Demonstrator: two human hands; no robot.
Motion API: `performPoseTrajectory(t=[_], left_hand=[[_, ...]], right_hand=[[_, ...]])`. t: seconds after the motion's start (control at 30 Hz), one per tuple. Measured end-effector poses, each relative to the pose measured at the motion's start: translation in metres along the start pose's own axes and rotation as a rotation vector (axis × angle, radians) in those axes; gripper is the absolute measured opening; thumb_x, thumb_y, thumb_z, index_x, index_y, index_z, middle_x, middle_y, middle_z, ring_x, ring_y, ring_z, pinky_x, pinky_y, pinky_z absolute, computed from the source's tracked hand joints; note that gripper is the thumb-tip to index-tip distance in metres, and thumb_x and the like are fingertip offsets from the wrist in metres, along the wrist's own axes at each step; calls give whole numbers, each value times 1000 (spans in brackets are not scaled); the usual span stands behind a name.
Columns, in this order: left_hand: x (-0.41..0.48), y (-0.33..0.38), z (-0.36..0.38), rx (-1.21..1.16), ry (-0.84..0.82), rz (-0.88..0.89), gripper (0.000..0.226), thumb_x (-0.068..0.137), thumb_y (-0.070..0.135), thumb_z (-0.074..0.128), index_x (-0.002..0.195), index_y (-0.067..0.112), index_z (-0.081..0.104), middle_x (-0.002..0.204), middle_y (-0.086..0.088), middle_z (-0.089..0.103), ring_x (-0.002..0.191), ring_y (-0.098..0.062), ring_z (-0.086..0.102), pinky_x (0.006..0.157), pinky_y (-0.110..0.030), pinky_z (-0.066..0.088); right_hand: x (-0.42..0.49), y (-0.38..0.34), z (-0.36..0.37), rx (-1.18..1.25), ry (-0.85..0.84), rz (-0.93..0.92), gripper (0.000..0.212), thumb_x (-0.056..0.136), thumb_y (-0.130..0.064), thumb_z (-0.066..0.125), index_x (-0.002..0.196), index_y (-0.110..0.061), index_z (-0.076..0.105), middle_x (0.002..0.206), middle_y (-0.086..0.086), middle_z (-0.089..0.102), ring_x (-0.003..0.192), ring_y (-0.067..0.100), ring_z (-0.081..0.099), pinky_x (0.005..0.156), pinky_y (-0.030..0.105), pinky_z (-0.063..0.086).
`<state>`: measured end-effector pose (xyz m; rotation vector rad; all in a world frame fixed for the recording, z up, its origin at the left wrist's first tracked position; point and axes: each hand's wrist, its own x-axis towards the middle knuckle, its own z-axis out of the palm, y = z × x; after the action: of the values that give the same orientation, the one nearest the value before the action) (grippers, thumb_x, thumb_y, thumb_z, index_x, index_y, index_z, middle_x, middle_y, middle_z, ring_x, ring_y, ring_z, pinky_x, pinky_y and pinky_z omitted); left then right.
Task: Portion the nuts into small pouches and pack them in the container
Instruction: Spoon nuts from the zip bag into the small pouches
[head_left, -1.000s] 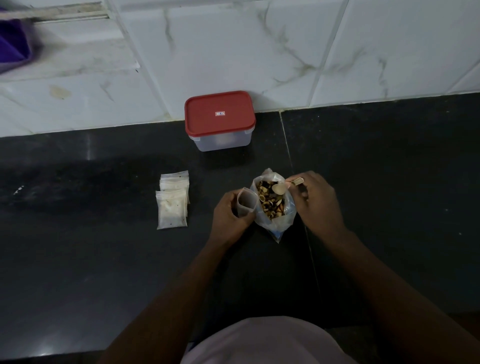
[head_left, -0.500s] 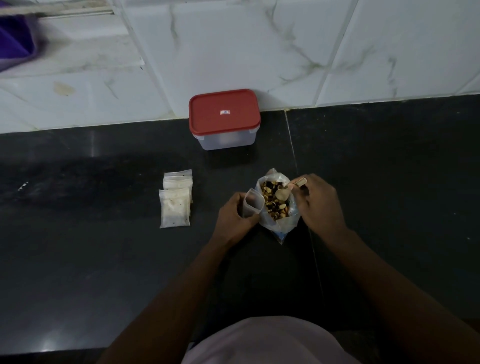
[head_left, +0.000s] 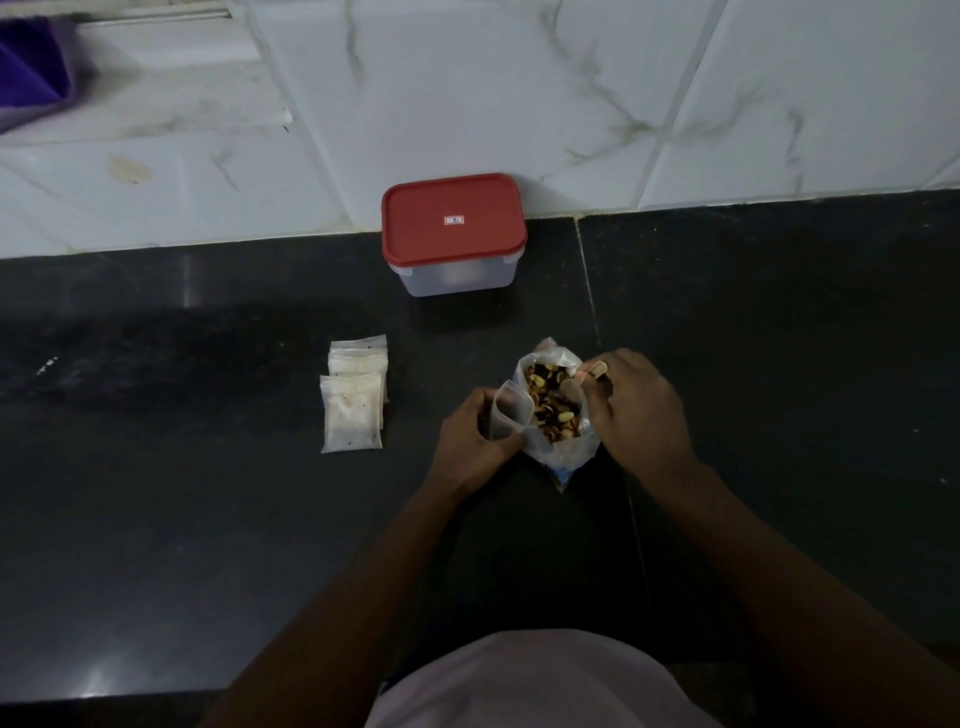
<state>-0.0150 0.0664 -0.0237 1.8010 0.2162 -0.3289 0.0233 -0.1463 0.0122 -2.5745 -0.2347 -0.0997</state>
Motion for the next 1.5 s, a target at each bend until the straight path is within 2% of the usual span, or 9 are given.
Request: performPoseTrajectory(t=[0.13,0.3,0.5,0.63,0.83,1.1,1.23,1.37,1.5], left_hand=[[2,3,-1,12,-6,-20,31,86,15,79,112,24,64,106,7,71,93,6,67,72,-9,51],[4,5,-4,18,-54,-61,33,87,13,78,114,25,63,108,8,70,93,9,66,70,-8,51],[4,4,-4,18,-81,-75,35,87,13,77,117,26,62,110,9,71,96,7,67,77,-16,52],[3,6,-5,26,-78,-60,34,87,8,75,116,21,63,106,10,70,92,10,66,72,-8,51],[4,6,-6,41,-101,-57,37,88,8,74,118,24,62,109,12,69,94,12,64,74,-9,51],[3,7,-8,37,-98,-41,35,88,10,76,116,27,63,110,11,70,97,7,66,77,-13,51],[1,7,-9,30,-55,-12,34,87,13,77,117,24,64,109,9,71,97,5,66,76,-11,52],[0,6,-12,31,22,12,43,86,13,78,125,19,61,112,9,66,96,11,63,75,-8,50],[2,12,-12,27,53,62,41,87,11,77,119,27,58,112,9,65,97,11,62,76,-7,49]], right_hand=[[-1,-4,9,72,33,62,18,100,-28,57,103,-13,68,97,-1,64,85,10,61,74,31,56],[1,-4,14,283,29,393,16,99,-25,63,105,-13,72,90,-3,69,80,6,66,72,29,57],[1,-3,17,445,-41,580,12,99,-27,64,97,-19,73,84,-3,70,71,5,64,60,19,44],[6,-4,13,531,-27,631,12,98,-26,65,95,-20,76,82,-4,72,71,3,64,62,20,44],[8,1,11,637,-24,717,19,95,-27,68,79,-19,75,74,0,73,65,8,62,72,36,52],[13,8,9,751,-71,844,19,96,-25,68,86,-10,75,80,6,74,67,11,60,61,26,46],[12,12,8,866,-90,901,17,97,-23,66,91,-9,75,77,1,71,67,10,58,64,26,47],[11,12,3,989,-70,900,15,97,-21,66,97,-9,75,77,-1,69,68,9,58,65,26,47],[12,9,-3,1044,-53,862,16,98,-18,64,102,-6,74,79,2,67,68,10,57,64,26,46]])
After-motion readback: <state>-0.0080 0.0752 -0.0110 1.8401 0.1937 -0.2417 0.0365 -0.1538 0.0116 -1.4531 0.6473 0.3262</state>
